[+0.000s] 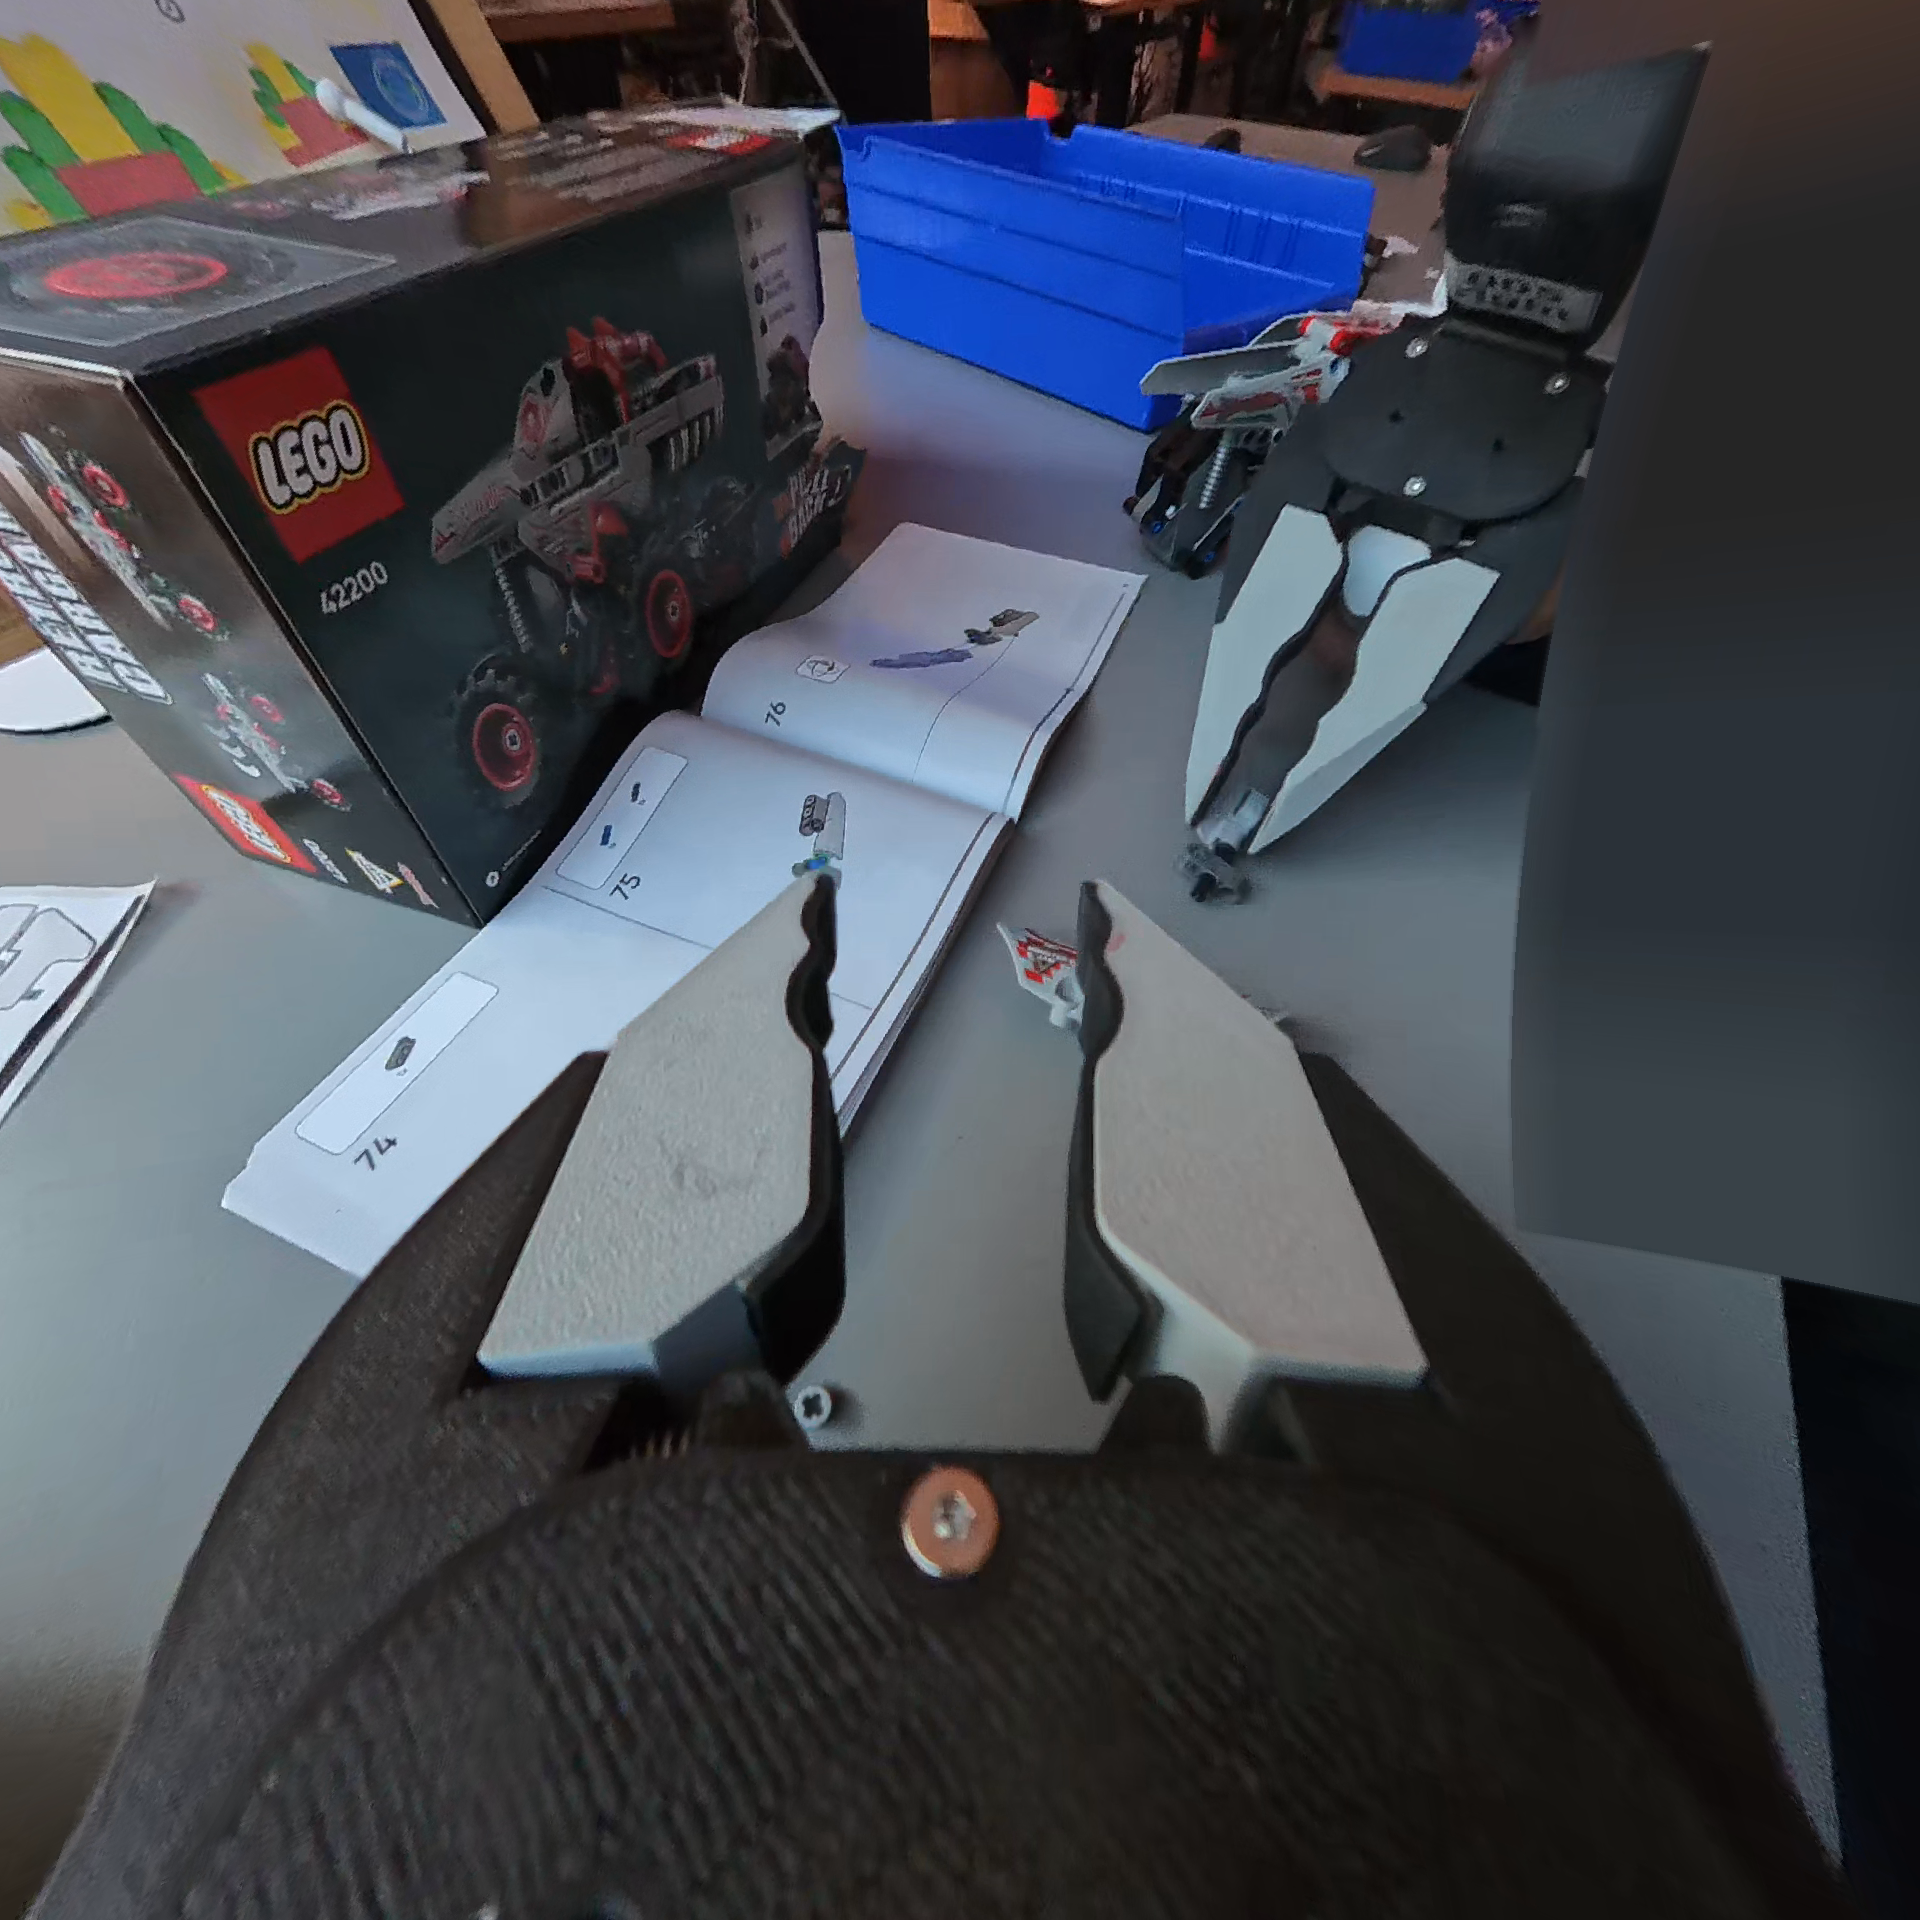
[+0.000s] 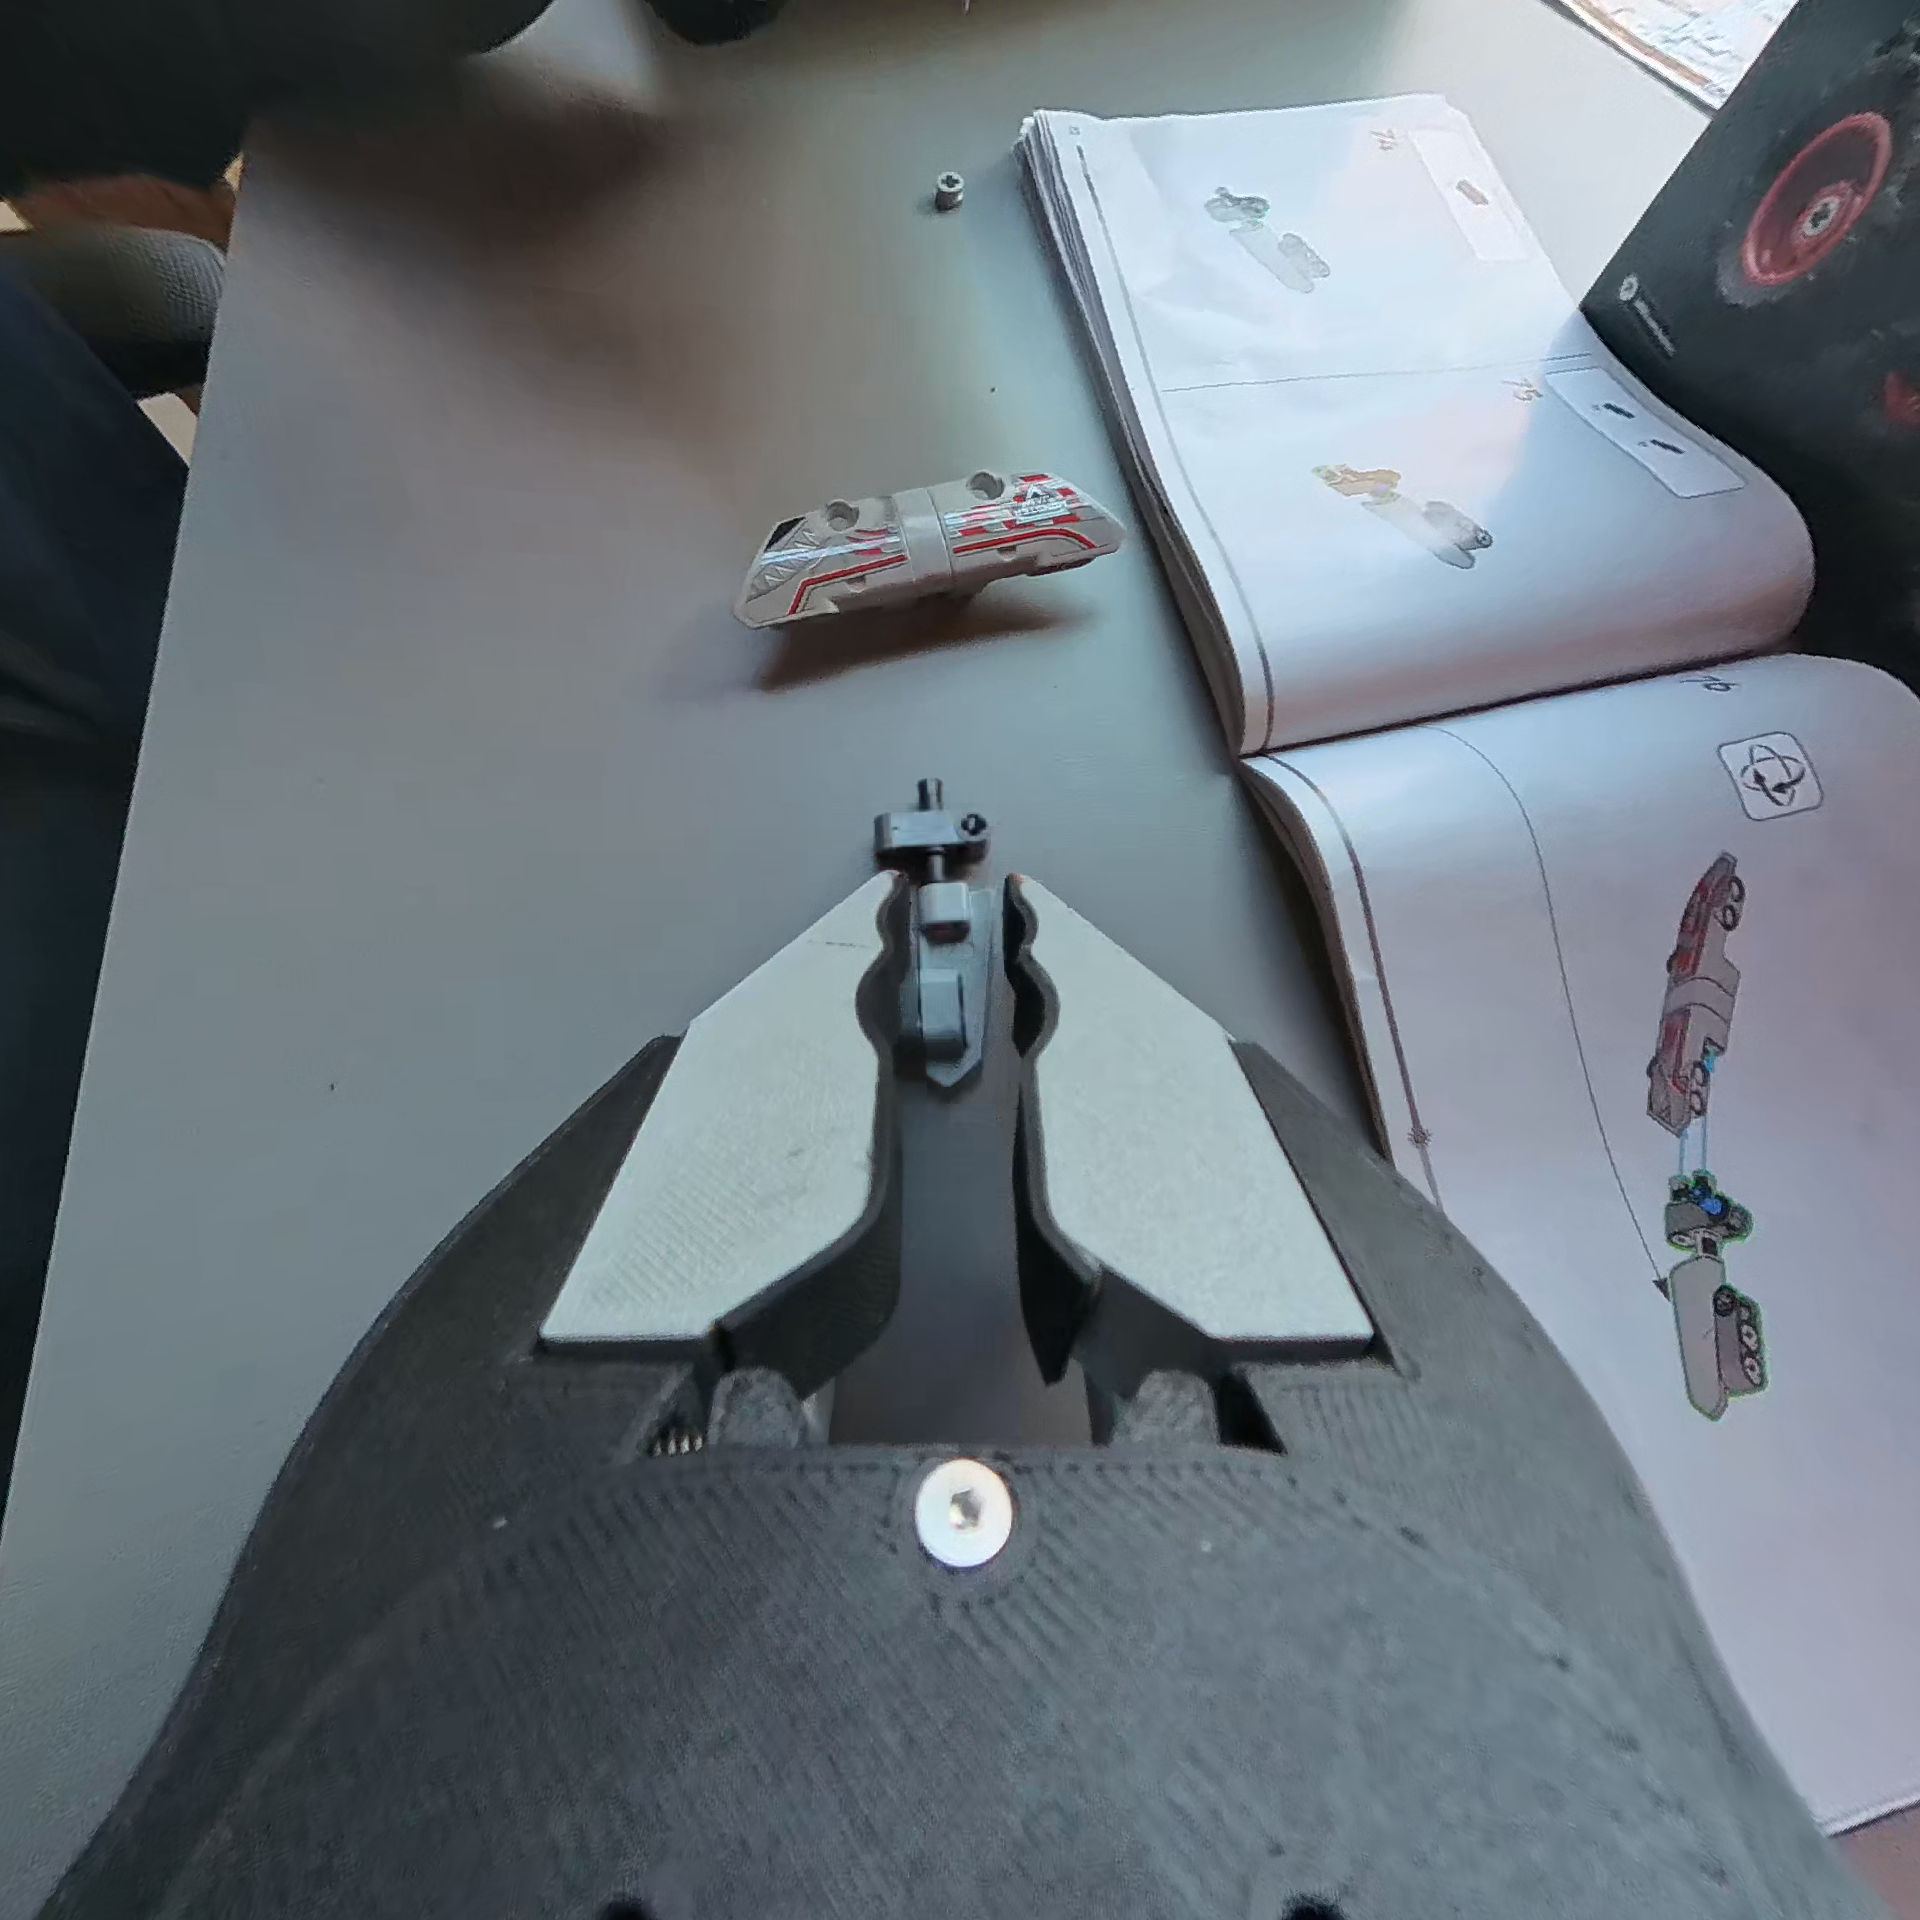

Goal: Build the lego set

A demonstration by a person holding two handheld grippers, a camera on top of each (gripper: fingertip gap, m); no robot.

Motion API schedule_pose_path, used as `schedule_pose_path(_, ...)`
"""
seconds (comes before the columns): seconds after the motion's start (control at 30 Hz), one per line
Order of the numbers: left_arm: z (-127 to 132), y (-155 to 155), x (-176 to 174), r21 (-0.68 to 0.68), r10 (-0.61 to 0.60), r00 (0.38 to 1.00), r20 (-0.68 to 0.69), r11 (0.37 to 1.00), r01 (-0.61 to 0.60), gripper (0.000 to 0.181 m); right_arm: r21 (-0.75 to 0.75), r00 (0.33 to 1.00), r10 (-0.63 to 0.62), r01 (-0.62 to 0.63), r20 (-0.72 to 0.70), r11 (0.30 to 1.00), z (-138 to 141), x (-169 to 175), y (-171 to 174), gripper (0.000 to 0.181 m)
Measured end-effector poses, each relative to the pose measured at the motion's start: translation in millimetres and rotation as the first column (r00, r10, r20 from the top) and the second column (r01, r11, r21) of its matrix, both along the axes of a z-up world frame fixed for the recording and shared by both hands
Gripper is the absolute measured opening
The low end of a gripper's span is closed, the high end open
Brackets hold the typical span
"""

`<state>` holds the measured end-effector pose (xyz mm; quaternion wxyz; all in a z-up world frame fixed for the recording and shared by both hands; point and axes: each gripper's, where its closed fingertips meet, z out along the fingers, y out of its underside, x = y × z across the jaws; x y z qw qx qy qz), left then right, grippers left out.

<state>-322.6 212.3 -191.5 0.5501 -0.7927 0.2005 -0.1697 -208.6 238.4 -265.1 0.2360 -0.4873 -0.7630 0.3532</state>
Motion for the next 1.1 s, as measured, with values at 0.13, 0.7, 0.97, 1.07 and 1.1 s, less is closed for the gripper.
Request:
schedule_pose_path(0.13,-7,2,-4,-0.024,0.025,1.0,-0.017,0.999,-0.025,0.044,-0.003,1.0,-0.017,0.017,0.003,1.0,0,1,4,0.016)
schedule_pose_path(0.7,-11,4,-15,-0.038,0.077,0.997,-0.029,0.996,-0.078,0.041,-0.061,0.992,-0.06,0.054,-0.108,0.997,28,2,13,0.022)
schedule_pose_path(0.97,-17,4,-17,-0.084,0.095,0.995,-0.015,0.992,-0.096,0.039,-0.068,0.986,-0.07,0.06,-0.152,0.996,36,0,13,0.021)
schedule_pose_path(1.07,-18,4,-16,-0.091,0.092,0.996,-0.023,0.991,-0.093,0.039,-0.072,0.982,-0.075,0.063,-0.173,0.995,40,-1,14,0.022)
schedule_pose_path(1.1,-20,4,-16,-0.096,0.093,0.995,-0.029,0.991,-0.096,0.039,-0.067,0.981,-0.077,0.066,-0.18,0.996,41,-2,16,0.021)
